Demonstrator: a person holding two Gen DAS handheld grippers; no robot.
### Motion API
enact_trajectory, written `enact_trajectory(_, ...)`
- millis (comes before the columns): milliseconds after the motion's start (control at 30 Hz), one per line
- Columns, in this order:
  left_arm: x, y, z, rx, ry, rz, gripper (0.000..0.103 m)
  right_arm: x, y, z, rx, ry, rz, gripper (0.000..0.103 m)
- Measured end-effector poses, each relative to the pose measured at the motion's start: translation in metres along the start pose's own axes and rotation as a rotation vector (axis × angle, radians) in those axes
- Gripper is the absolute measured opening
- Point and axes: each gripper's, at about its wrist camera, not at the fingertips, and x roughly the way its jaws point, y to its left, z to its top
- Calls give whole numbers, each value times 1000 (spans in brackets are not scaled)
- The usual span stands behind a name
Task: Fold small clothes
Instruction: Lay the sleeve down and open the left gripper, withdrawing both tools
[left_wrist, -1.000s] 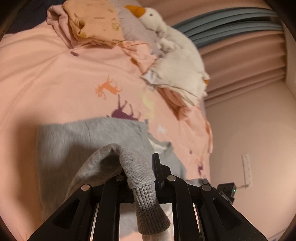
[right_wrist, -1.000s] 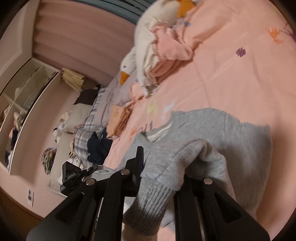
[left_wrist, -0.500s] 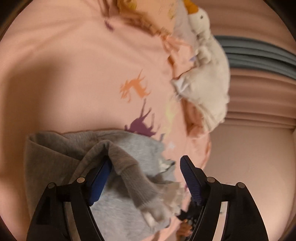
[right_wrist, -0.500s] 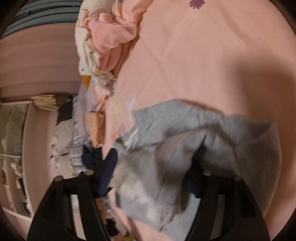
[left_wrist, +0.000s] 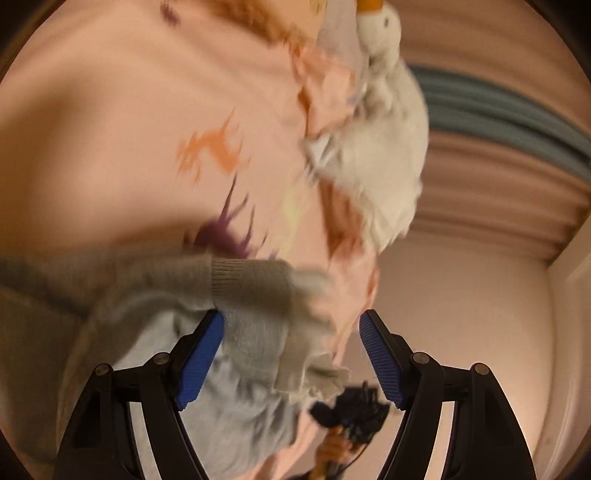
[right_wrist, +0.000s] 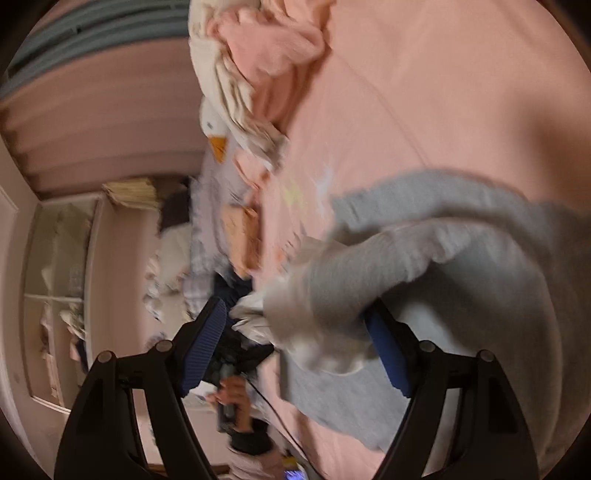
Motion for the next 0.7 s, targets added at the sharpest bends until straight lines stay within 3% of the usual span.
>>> enact_trajectory(67,-11,1,8,-17,-92,9,75,-8,1,16,-14,-93,51,79)
enact_trajectory(167,-35,9,13,-46,-194,13,75,-28,-7,30,23,-254,36,79)
enact_trajectory(200,-39,9,11,-30,-197,33,75,-35,-9,31,26,-270,44,79)
enact_trajectory(267,-48,5,3,44,-206,145,75,-46,-6,23,-21,-272,7,79)
enact_trajectory(300,-53,3,-4,89,-201,211,75,-50,-1,18,-80,-268,-35,79)
enact_trajectory(500,-69,8,-59,316,-171,394,75,-73,19,-29,-364,-274,-281,76)
enact_trajectory(700,-80,23,-128,498,-145,449,75,-90,5,-81,-571,-280,-547,63)
